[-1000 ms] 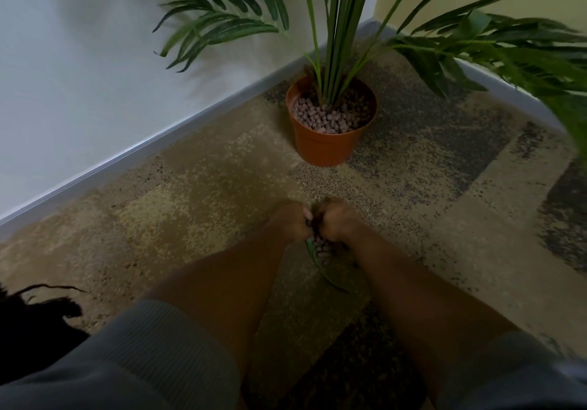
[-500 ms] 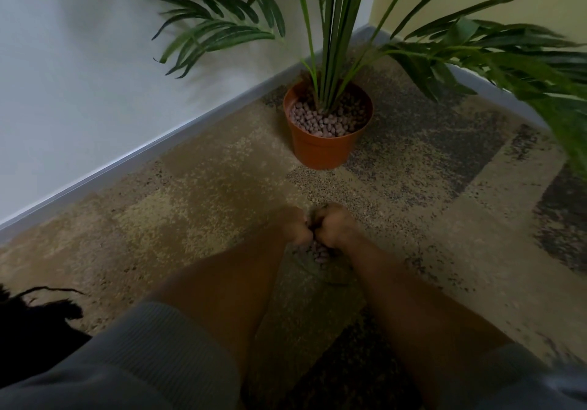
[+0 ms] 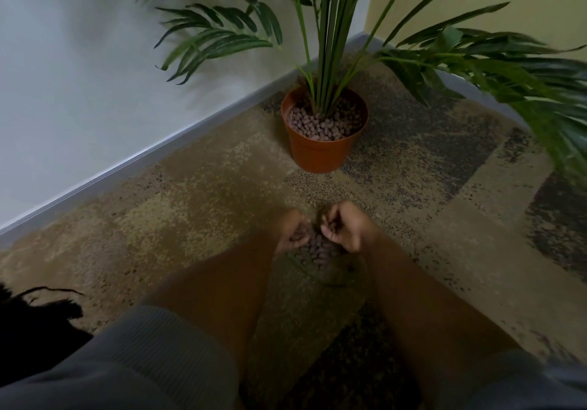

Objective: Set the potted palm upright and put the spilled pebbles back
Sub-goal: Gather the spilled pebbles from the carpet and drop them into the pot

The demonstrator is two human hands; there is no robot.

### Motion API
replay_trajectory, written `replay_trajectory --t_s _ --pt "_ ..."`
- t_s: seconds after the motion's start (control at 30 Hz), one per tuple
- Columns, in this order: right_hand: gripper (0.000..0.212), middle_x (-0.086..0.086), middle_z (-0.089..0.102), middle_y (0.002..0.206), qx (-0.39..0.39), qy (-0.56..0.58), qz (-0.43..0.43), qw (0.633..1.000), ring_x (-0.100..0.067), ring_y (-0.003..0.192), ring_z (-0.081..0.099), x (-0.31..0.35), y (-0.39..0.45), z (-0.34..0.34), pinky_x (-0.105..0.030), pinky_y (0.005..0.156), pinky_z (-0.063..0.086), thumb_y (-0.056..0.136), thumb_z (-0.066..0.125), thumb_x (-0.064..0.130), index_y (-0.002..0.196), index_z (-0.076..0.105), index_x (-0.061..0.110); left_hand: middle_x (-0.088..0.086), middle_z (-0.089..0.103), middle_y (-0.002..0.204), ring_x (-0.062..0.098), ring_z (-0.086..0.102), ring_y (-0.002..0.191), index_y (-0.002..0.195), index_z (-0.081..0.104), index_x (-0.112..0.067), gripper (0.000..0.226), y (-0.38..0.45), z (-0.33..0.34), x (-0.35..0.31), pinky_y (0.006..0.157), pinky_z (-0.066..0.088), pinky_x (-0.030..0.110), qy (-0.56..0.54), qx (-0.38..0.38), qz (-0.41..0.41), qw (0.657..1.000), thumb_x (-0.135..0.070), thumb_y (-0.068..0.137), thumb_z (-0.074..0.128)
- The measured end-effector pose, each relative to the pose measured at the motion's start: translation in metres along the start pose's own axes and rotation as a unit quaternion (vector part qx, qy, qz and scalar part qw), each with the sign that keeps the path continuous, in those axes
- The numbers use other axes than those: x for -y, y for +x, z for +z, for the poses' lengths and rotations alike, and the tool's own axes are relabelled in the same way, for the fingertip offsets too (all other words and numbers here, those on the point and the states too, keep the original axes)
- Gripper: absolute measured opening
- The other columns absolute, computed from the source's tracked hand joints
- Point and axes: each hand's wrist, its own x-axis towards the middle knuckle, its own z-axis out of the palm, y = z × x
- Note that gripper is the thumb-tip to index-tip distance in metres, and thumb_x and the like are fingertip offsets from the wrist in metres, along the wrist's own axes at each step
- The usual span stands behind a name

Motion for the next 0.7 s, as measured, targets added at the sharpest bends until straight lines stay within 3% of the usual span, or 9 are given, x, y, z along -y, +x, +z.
replay_trajectory --t_s 0.13,0.27,0.33,0.4,0.5,0.6,0.7 --pt "0.021 -0.001 0.041 0.062 0.062 0.102 0.004 0.993 -0.013 0.056 0.042 0.001 -0.004 -0.007 -0.019 0.047 0.041 0.085 0.04 0.01 0.065 0.041 0.014 -0.003 0.05 0.061 0.006 0.048 0.046 0.069 0.052 -0.017 0.028 -0.008 -0.004 -0.006 0.046 0.045 0.015 -0.115 0.036 -0.011 0.993 -0.023 0.095 0.044" --pt "0.019 -0.001 0.047 0.064 0.077 0.126 -0.014 0.989 -0.007 0.046 0.05 0.0 -0.002 -0.004 -0.014 0.04 0.044 0.095 0.051 0.011 0.076 0.051 0.012 -0.007 0.047 0.051 0.002 0.043 0.039 0.063 0.051 -0.021 0.038 -0.006 0.001 -0.01 0.04 0.038 0.01 -0.108 0.018 -0.011 0.994 -0.032 0.099 0.045" --pt "0.015 -0.007 0.056 0.073 0.069 0.145 -0.019 0.987 -0.013 0.061 0.059 0.003 -0.003 -0.002 -0.017 0.048 0.054 0.098 0.048 0.01 0.084 0.054 0.006 -0.005 0.049 0.057 0.004 0.046 0.049 0.067 0.052 -0.02 0.035 -0.002 0.001 -0.011 0.04 0.041 0.011 -0.149 0.003 -0.017 0.989 -0.03 0.1 0.045" --pt "0.018 -0.016 0.064 0.095 0.06 0.185 -0.017 0.981 -0.024 0.086 0.065 0.009 -0.005 0.001 -0.027 0.067 0.059 0.101 0.043 0.011 0.095 0.055 0.001 -0.001 0.054 0.067 0.007 0.051 0.06 0.072 0.056 -0.016 0.033 0.0 -0.001 -0.015 0.041 0.047 0.013 -0.219 -0.011 -0.022 0.976 -0.026 0.101 0.044" --pt "0.03 -0.024 0.059 0.125 0.06 0.231 -0.031 0.971 -0.033 0.118 0.058 0.025 -0.013 0.007 -0.037 0.095 0.052 0.102 0.033 0.013 0.116 0.052 -0.004 0.002 0.058 0.078 0.01 0.056 0.069 0.087 0.061 -0.009 0.028 -0.006 -0.002 -0.034 0.057 0.055 0.018 -0.34 -0.031 -0.009 0.94 -0.025 0.102 0.043" --pt "0.032 -0.026 0.055 0.131 0.086 0.268 -0.062 0.958 -0.035 0.123 0.055 0.049 -0.025 0.016 -0.04 0.106 0.046 0.102 0.03 0.013 0.112 0.053 -0.007 0.004 0.06 0.084 0.012 0.058 0.075 0.117 0.061 -0.009 0.032 -0.017 -0.001 -0.067 0.079 0.051 0.02 -0.455 -0.031 0.042 0.889 -0.025 0.102 0.038" --pt "0.038 -0.027 0.053 0.132 0.1 0.305 -0.1 0.942 -0.037 0.121 0.056 0.078 -0.031 0.028 -0.04 0.099 0.052 0.102 0.033 0.016 0.126 0.049 -0.009 0.004 0.063 0.101 0.014 0.063 0.091 0.13 0.055 -0.008 0.038 -0.033 0.004 -0.102 0.082 0.051 0.022 -0.485 -0.009 0.103 0.869 -0.024 0.103 0.034"
